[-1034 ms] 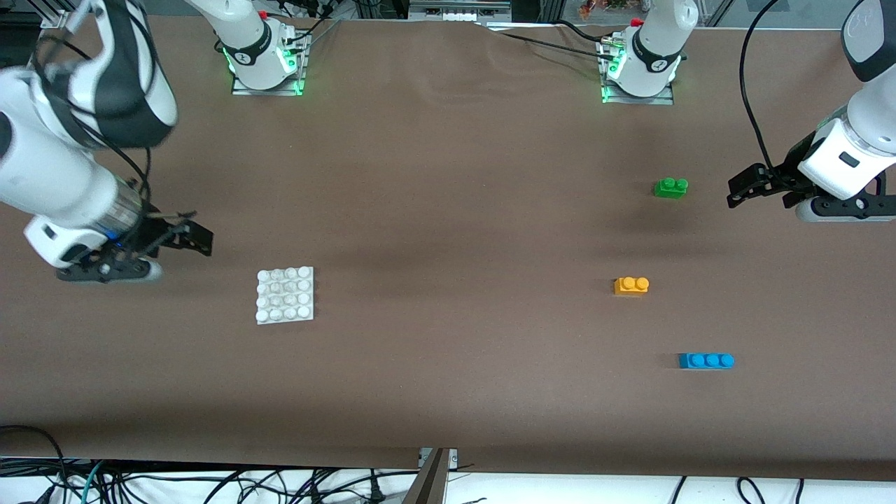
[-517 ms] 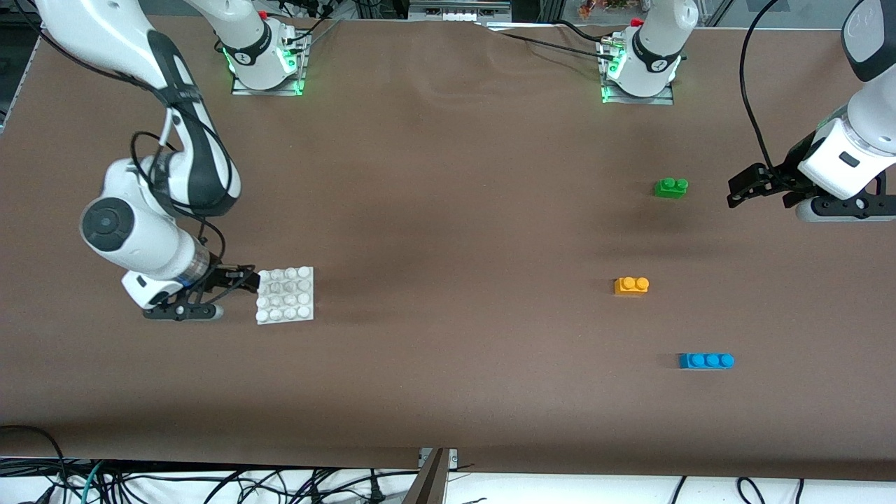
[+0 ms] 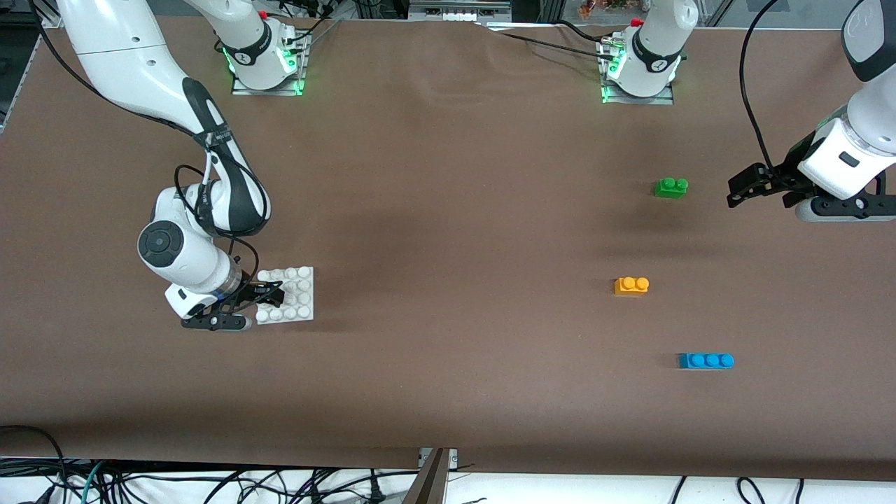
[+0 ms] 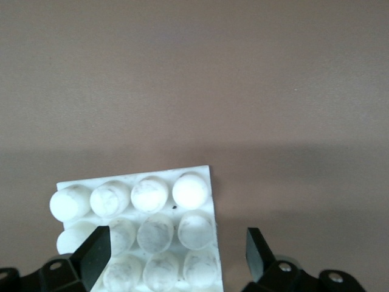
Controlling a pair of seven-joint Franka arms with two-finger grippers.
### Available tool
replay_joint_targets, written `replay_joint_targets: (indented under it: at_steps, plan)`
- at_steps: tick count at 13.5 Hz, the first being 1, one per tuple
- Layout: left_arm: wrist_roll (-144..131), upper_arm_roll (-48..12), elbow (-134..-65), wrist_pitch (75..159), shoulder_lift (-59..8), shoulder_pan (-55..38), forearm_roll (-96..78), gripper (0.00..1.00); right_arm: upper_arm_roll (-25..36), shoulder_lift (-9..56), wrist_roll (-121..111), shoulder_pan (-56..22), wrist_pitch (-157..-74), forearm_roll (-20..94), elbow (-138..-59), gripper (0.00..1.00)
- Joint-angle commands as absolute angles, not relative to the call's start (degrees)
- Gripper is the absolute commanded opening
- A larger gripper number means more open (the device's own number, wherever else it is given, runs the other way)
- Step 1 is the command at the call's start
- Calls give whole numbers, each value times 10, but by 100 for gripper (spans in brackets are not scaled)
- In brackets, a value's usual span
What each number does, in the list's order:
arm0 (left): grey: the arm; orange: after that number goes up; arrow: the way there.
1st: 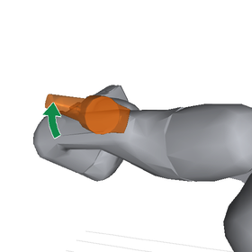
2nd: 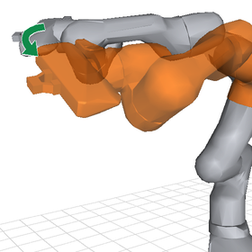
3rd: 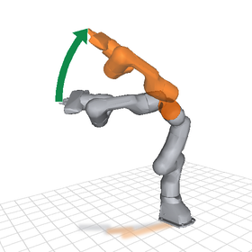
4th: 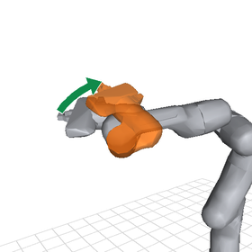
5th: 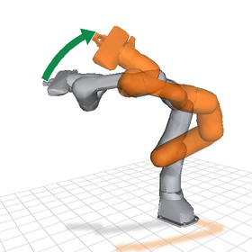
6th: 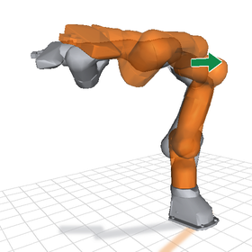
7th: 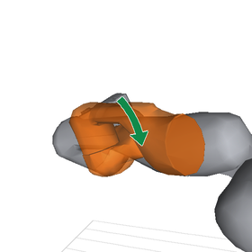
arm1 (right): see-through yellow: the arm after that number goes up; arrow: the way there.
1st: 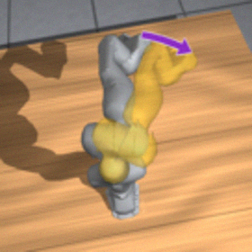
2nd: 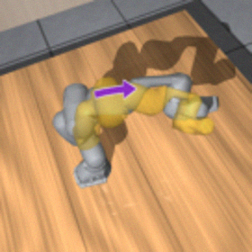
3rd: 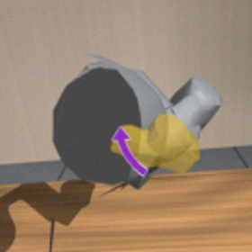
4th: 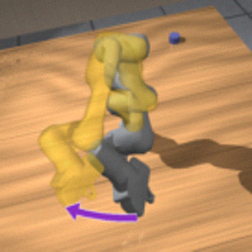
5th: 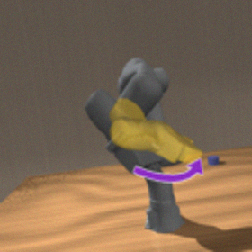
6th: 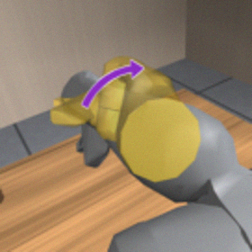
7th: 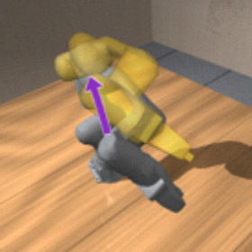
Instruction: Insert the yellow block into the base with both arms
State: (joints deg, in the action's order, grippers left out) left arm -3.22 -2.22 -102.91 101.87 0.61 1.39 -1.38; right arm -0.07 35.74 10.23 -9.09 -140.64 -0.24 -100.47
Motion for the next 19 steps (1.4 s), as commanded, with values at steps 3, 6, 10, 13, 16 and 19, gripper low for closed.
replay_joint_targets:
  at_steps: [3,6,10,13,16,19]
  plan:
    - [-32,-24,-1023,1007,10,15,2,100,-2,359,105,-91,-1419,5,-1016,98]
    - [-32,-25,-1022,1007,10,14,2,100,-2,359,100,-88,-1446,5,-1041,97]
    - [-32,-24,-1022,1008,10,15,2,100,-2,364,98,-85,-1466,5,-1054,86]
    - [-32,-24,-1022,1008,10,15,2,100,-3,365,98,-82,-1467,5,-1053,72]
    - [-32,-24,-1022,1007,10,15,2,100,-3,366,103,-87,-1476,5,-1051,69]
    - [-32,-24,-1022,1007,10,15,2,100,-6,367,110,-96,-1480,6,-1052,69]
